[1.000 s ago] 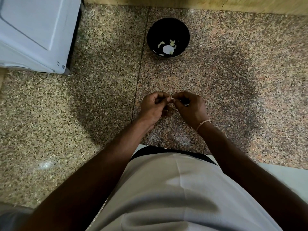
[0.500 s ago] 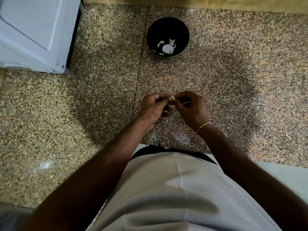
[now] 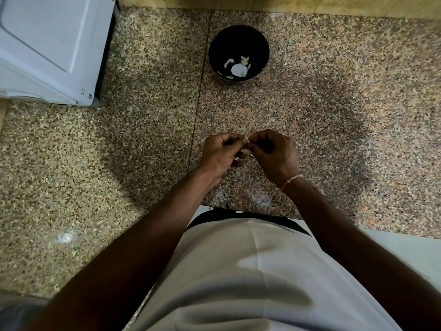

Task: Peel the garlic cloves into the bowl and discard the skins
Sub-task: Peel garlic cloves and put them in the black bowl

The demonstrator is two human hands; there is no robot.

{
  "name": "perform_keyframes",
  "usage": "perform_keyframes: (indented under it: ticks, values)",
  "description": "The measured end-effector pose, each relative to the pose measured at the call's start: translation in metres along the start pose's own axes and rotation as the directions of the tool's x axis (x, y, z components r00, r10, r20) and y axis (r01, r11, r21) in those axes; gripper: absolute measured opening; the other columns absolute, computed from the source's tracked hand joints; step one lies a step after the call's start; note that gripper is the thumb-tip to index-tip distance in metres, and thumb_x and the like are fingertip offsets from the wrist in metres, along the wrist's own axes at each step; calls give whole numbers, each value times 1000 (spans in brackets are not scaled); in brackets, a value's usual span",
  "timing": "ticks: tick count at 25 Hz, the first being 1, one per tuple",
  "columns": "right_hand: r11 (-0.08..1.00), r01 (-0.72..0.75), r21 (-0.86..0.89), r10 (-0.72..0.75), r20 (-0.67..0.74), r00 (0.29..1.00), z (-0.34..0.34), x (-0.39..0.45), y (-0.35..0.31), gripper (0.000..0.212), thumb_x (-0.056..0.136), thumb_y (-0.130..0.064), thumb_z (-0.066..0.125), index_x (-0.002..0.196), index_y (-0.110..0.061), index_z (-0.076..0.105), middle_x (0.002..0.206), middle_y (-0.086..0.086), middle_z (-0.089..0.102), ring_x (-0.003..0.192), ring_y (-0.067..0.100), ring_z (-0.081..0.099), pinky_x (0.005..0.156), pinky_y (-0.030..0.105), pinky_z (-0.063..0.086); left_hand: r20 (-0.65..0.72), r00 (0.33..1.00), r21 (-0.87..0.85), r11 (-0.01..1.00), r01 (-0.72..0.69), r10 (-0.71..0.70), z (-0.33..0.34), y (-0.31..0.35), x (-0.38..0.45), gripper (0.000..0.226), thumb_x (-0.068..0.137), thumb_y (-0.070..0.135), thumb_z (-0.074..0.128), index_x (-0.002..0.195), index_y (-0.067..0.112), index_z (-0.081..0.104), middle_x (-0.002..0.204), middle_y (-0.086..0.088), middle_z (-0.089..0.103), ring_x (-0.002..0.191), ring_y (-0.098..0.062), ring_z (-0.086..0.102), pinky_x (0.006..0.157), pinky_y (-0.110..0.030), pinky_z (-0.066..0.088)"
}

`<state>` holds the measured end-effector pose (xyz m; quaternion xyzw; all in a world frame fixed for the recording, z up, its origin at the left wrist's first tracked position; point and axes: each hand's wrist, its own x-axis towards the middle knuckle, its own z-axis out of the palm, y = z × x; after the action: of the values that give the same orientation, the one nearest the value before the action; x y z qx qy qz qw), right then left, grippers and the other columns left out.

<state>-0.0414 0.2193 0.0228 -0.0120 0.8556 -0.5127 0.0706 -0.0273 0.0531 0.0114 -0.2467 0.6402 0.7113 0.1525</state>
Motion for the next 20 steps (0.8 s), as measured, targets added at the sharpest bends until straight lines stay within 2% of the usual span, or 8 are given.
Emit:
perform_keyframes:
  ticks: [3,8,16,20]
  values:
    - [998,-19,59,18,13,1000,-2,-1,-1,24,84,-14,85,106,-16,74,93,-9,76,86,-2,72,73,13,56,-5,1000,13,1000,-17,17,1,0,-1,3,97,11,73,97,13,76,84,-5,80,62,-13,73,50,-28,59]
    - [999,7,52,-9,39,999,-4,-3,-1,26,85,-16,84,110,-13,77,95,-4,78,88,4,74,78,27,62,4,1000,27,999,-27,27,3,2,-3,8,98,9,70,95,15,74,79,-1,79,60,-11,71,51,-30,61]
    - [999,0,45,-1,39,999,-3,-5,0,29,82,-14,87,109,-19,76,92,-7,77,86,1,74,76,29,64,0,998,69,996,-57,57,3,2,-7,9,97,8,71,93,14,75,80,-2,78,63,-12,71,52,-31,61]
    - [987,-93,132,86,54,995,-2,-5,0,30,80,-13,88,108,-15,77,90,-5,78,85,7,76,78,34,65,21,998,58,996,-65,64,2,1,-9,8,98,9,70,93,14,74,85,-5,79,64,-14,71,50,-29,58]
